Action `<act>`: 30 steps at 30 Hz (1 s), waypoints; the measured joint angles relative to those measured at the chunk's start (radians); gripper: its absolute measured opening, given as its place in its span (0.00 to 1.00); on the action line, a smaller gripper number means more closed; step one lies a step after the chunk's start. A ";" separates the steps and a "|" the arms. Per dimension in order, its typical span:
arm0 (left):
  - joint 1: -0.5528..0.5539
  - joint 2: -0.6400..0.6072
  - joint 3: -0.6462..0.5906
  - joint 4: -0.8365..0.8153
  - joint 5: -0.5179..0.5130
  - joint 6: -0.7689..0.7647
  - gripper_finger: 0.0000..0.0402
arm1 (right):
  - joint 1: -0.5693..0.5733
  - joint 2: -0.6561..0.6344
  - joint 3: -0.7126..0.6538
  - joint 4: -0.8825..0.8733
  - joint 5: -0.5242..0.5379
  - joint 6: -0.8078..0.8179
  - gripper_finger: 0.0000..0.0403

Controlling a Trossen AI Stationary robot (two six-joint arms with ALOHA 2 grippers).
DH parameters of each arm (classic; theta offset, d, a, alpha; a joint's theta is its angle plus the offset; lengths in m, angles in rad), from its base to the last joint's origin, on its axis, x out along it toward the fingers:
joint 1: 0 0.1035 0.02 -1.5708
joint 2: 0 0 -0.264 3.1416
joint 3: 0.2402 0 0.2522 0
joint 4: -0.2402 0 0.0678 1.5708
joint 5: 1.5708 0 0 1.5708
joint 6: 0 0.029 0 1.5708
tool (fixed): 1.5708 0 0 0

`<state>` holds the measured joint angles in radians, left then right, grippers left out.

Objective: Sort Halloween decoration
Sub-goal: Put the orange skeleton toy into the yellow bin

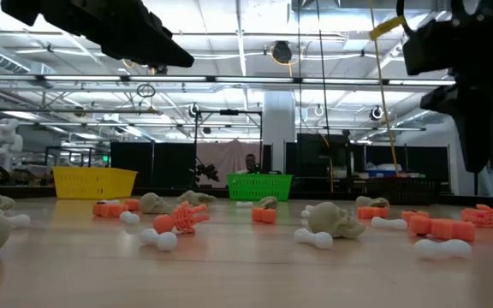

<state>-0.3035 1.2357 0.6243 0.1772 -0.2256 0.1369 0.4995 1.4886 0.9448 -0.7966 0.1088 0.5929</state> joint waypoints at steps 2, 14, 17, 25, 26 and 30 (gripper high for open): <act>0.000 0.000 0.000 0.001 0.000 0.000 0.00 | 0.000 0.002 -0.009 -0.006 0.019 -0.006 0.33; 0.000 0.000 0.000 0.011 0.000 0.029 0.00 | -0.024 -0.002 -0.147 0.088 0.021 -0.014 0.41; 0.000 0.000 0.000 0.035 0.000 0.030 0.00 | -0.035 -0.002 -0.158 0.094 0.025 -0.013 0.41; 0.000 0.000 0.000 0.040 0.000 0.034 0.00 | -0.049 -0.004 -0.208 0.172 0.019 -0.042 0.36; 0.000 0.000 0.000 0.040 0.000 0.034 0.00 | -0.049 -0.005 -0.215 0.186 0.015 -0.042 0.35; 0.000 0.000 0.000 0.040 0.000 0.035 0.00 | -0.049 -0.006 -0.222 0.199 -0.010 -0.045 0.31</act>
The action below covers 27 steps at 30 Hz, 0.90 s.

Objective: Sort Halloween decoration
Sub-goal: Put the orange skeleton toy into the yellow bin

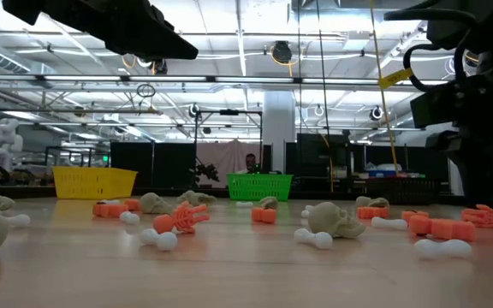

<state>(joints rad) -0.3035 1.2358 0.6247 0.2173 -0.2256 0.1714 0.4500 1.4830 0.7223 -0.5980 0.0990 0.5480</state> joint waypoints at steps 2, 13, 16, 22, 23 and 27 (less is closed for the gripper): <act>0.000 0.000 0.000 0.000 0.000 0.000 0.00 | 0.000 0.000 0.000 0.000 -0.010 -0.002 0.28; 0.000 0.000 0.000 0.000 0.000 0.001 0.00 | 0.000 0.001 0.000 -0.002 -0.021 -0.014 0.05; 0.000 0.000 0.000 0.000 0.000 0.001 0.00 | 0.000 -0.004 -0.001 -0.003 -0.019 -0.014 0.02; 0.000 0.000 0.000 0.002 0.000 0.001 0.00 | 0.000 -0.003 0.030 -0.031 -0.021 -0.014 0.03; 0.000 0.000 0.000 0.002 0.000 0.001 0.00 | 0.000 -0.003 0.041 -0.037 -0.016 -0.014 0.03; 0.000 0.000 0.000 0.004 0.000 0.001 0.00 | 0.001 -0.004 0.096 -0.076 0.028 -0.014 0.04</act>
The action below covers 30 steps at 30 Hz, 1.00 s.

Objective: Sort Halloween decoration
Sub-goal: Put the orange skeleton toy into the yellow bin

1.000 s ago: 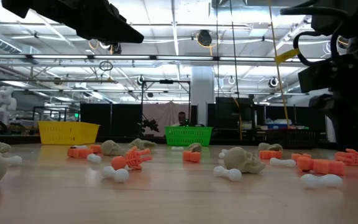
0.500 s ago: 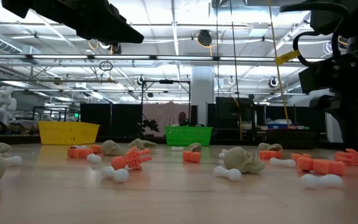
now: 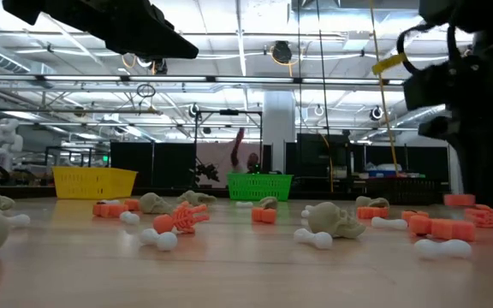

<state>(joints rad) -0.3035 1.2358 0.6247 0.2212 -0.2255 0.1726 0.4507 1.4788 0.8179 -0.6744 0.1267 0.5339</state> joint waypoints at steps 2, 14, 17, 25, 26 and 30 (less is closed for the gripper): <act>0.000 0.000 0.000 0.001 0.000 0.000 0.00 | 0.000 0.000 0.029 -0.025 0.022 -0.001 0.04; 0.000 0.000 0.000 0.024 0.000 -0.002 0.00 | -0.002 -0.073 0.204 -0.006 0.238 -0.219 0.04; 0.000 0.000 0.000 0.036 0.000 -0.002 0.00 | -0.004 -0.146 0.196 0.083 0.319 -0.303 0.04; 0.000 0.000 0.000 0.043 0.000 -0.003 0.00 | -0.022 -0.253 -0.051 0.827 0.370 -0.580 0.04; 0.000 0.000 0.000 0.045 0.000 -0.003 0.00 | -0.030 -0.249 -0.088 0.940 0.371 -0.612 0.04; 0.000 0.000 0.000 0.058 0.000 -0.002 0.00 | -0.066 -0.215 -0.202 1.291 0.370 -0.686 0.04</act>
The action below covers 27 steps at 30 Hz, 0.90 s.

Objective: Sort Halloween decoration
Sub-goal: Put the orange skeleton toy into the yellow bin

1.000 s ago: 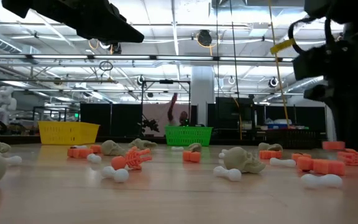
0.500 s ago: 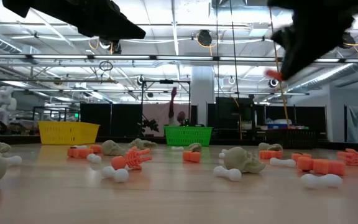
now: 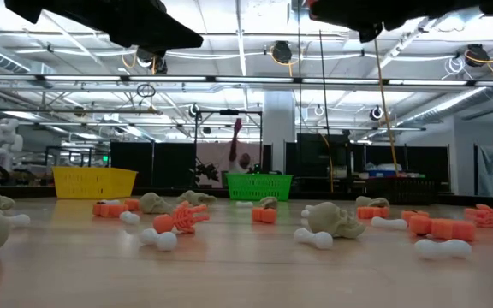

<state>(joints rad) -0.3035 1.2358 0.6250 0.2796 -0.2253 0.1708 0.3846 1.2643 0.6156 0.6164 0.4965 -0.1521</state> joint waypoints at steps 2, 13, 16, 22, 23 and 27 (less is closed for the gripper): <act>0.000 0.000 0.000 0.003 0.000 0.000 0.00 | -0.016 0.026 -0.043 0.144 -0.003 -0.013 0.04; 0.001 0.000 0.000 0.004 0.000 0.001 0.00 | -0.094 0.211 -0.092 0.466 -0.108 -0.025 0.04; 0.001 0.000 0.000 0.004 0.000 0.001 0.00 | -0.106 0.223 -0.092 0.477 -0.108 -0.025 0.04; 0.001 0.000 0.000 0.004 0.000 0.002 0.00 | -0.111 0.223 -0.092 0.477 -0.108 -0.028 0.04; 0.001 0.000 0.000 0.003 0.000 0.002 0.00 | -0.111 0.223 -0.092 0.477 -0.108 -0.028 0.04; 0.001 0.000 0.000 0.003 0.000 0.003 0.00 | -0.111 0.223 -0.092 0.476 -0.108 -0.028 0.04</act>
<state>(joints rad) -0.3023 1.2358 0.6250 0.2829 -0.2253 0.1734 0.2733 1.4872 0.5236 1.0920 0.3882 -0.1803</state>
